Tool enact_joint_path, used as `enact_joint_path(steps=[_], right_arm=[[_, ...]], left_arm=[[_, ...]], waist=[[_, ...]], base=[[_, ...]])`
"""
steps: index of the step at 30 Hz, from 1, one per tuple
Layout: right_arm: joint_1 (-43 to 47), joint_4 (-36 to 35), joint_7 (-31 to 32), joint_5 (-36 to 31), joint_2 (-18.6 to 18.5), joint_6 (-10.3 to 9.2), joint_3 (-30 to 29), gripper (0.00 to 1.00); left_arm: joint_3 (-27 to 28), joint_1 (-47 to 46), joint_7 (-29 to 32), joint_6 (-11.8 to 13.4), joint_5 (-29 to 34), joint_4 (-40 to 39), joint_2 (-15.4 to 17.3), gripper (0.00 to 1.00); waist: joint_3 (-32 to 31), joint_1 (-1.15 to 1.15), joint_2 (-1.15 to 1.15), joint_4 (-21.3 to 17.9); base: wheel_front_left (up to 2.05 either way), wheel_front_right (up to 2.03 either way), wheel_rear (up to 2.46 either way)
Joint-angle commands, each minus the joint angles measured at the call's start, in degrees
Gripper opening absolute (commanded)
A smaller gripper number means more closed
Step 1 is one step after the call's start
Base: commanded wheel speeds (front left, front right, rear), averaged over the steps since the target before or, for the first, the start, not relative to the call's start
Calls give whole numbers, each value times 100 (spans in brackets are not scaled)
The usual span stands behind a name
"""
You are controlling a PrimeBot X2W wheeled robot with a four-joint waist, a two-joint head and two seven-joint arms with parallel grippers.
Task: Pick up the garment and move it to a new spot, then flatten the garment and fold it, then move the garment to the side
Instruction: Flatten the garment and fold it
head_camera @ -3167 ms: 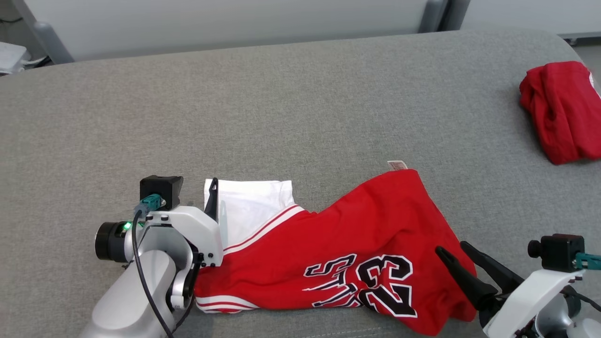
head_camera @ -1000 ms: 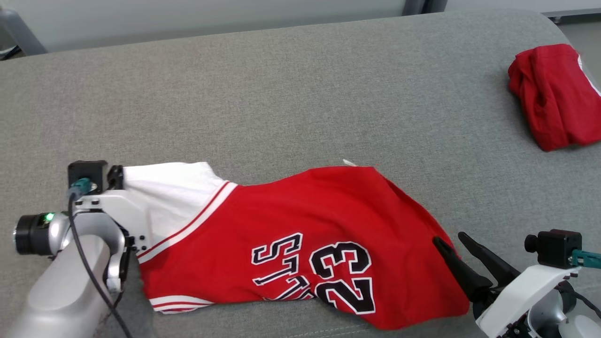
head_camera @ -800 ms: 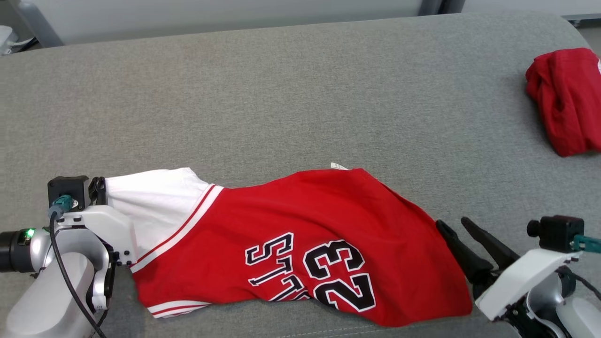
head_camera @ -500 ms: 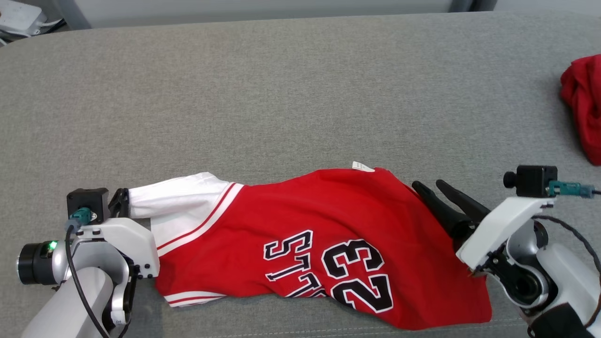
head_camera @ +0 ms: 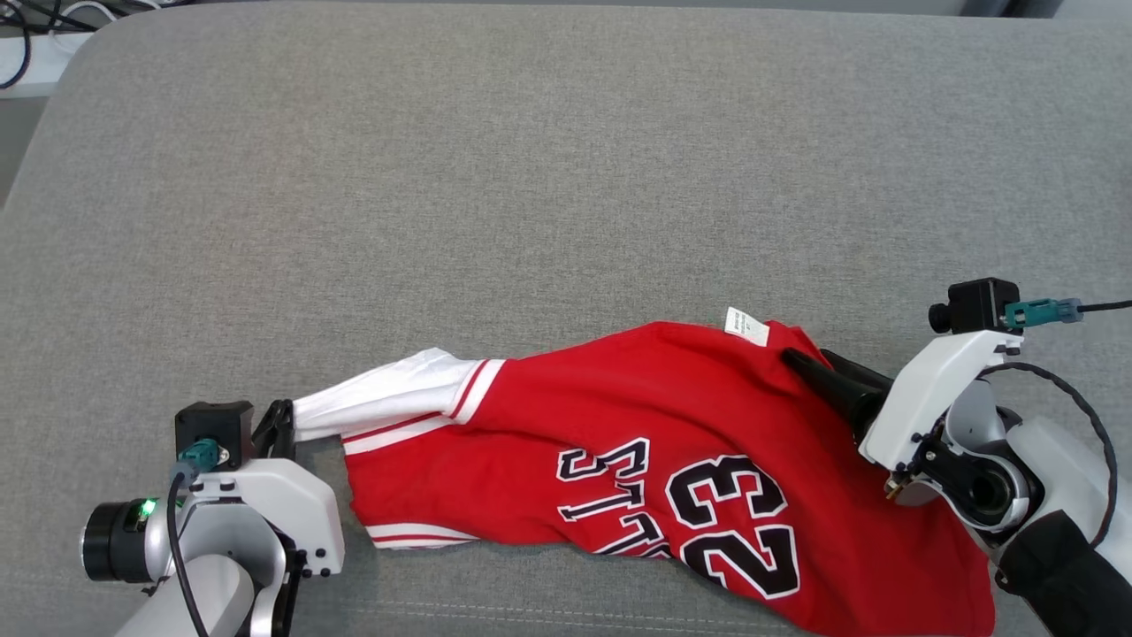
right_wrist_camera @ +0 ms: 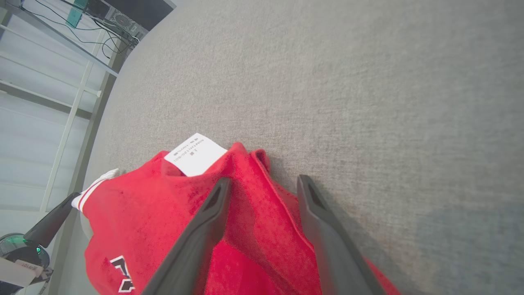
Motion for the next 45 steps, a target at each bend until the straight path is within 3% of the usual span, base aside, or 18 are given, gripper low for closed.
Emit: enact_joint_path(steps=[1, 2, 4, 10, 16, 18, 25, 26, 28, 29, 30, 37, 45], right_arm=[[-98, -25, -15, 64, -74, 25, 146, 48], [-118, 8, -21, 97, -71, 25, 212, 36], [-156, 59, -75, 161, -81, 25, 316, 0], [-272, -59, -545, 193, -276, 25, 476, 0], [-481, -361, -2184, -281, -802, 25, 497, 0], [-450, -412, -2615, -490, -982, 25, 584, 0], [537, -558, -2886, -839, -1328, 25, 1033, 0], [719, -572, -2893, -784, -1315, 25, 1017, 2], [1051, -591, -2901, -660, -1299, 25, 960, 39], [1178, -600, -2903, -635, -1299, 25, 892, 61], [1287, -624, -2904, -613, -1293, 25, 799, 100], [1847, -1186, -2906, -304, -1293, 25, -101, 100], [1926, -1368, -2907, -150, -1259, 25, -223, 100]], left_arm=[[217, -17, 0, 83, -33, -174, 184, 0], [209, 11, 2, 92, -35, -201, 187, 0], [191, 44, 14, 105, -38, -242, 186, 0], [228, 30, -150, 143, 1, -341, 176, 0], [609, -193, -1089, 226, 203, -634, 212, 0], [661, -242, -1376, 153, 257, -765, 193, 0], [508, 180, -1366, -104, -70, -652, -60, 0], [497, 245, -1379, -115, -105, -580, -95, 0], [473, 355, -1419, -121, -139, -442, -153, 0], [462, 406, -1437, -114, -146, -386, -175, 0], [456, 444, -1456, -108, -149, -345, -192, 0], [484, 552, -1529, -46, -171, -248, -238, 0], [469, 488, -1521, -13, -161, -251, -241, 0]], waist=[[13, 0, 0, 49], [13, 0, 0, 66], [11, 0, 0, 96], [-41, 0, 0, 121], [-188, 0, 0, -11], [-234, 0, 0, -51], [-216, 0, 0, -204], [-203, 0, 0, -227], [-188, 0, 0, -263], [-186, 0, 0, -279], [-188, 0, 0, -295], [-249, 0, 0, -296], [-230, 0, 0, -197]], base=[[0, 0, 0], [0, 0, 0], [0, 0, 0], [0, 0, 0], [0, 0, 0], [0, 0, 0], [0, 0, 0], [0, 0, 0], [0, 0, 0], [0, 0, 0], [0, 0, 0], [0, 0, 0], [0, 0, 0]])
